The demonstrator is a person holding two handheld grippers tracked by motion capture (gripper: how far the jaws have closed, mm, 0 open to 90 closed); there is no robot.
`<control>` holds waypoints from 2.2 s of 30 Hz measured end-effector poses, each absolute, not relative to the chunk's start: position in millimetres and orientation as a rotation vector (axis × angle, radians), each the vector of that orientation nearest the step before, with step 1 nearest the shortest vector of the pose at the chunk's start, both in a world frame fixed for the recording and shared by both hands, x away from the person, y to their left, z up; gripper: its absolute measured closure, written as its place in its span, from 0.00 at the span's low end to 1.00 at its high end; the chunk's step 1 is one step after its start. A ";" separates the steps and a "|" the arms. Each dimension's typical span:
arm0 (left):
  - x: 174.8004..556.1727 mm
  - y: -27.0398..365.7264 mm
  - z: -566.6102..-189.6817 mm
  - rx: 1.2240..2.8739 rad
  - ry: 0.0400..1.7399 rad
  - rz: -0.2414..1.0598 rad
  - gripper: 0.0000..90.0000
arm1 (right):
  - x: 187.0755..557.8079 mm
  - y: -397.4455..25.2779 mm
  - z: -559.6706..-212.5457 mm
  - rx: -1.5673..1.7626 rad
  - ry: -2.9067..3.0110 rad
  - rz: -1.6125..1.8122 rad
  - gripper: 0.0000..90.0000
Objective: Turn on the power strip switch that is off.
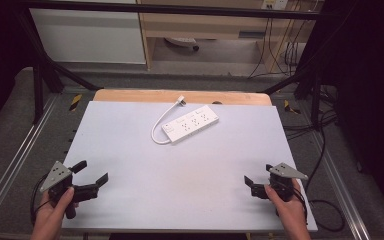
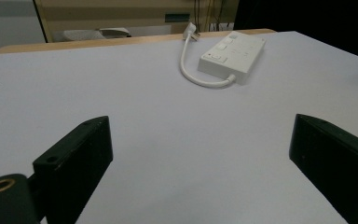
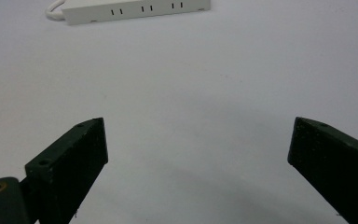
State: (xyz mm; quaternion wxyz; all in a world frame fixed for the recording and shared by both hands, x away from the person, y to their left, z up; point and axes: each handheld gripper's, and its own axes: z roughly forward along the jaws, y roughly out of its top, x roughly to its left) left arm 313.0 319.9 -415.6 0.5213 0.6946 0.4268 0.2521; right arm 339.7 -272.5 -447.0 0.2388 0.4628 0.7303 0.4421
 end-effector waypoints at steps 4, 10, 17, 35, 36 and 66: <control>312.1 320.3 -415.2 1.664 1.019 0.607 0.07 | 339.5 -270.8 -447.7 1.267 2.013 1.213 0.06; 313.2 320.2 -415.8 1.669 1.018 0.605 0.07 | 340.6 -270.0 -446.6 1.260 1.984 1.222 0.06; 313.2 321.0 -416.2 1.668 1.019 0.601 0.07 | 340.1 -269.9 -444.9 1.250 1.968 1.229 0.05; 313.8 321.8 -417.9 1.677 1.028 0.602 0.06 | 339.7 -261.1 -432.0 1.234 1.930 1.314 0.05; 313.7 321.6 -417.9 1.676 1.027 0.603 0.06 | 340.5 -260.9 -430.3 1.227 1.926 1.312 0.05; 315.7 318.8 -418.9 1.685 1.035 0.580 0.06 | 395.8 -241.0 -385.3 1.192 1.900 1.354 0.03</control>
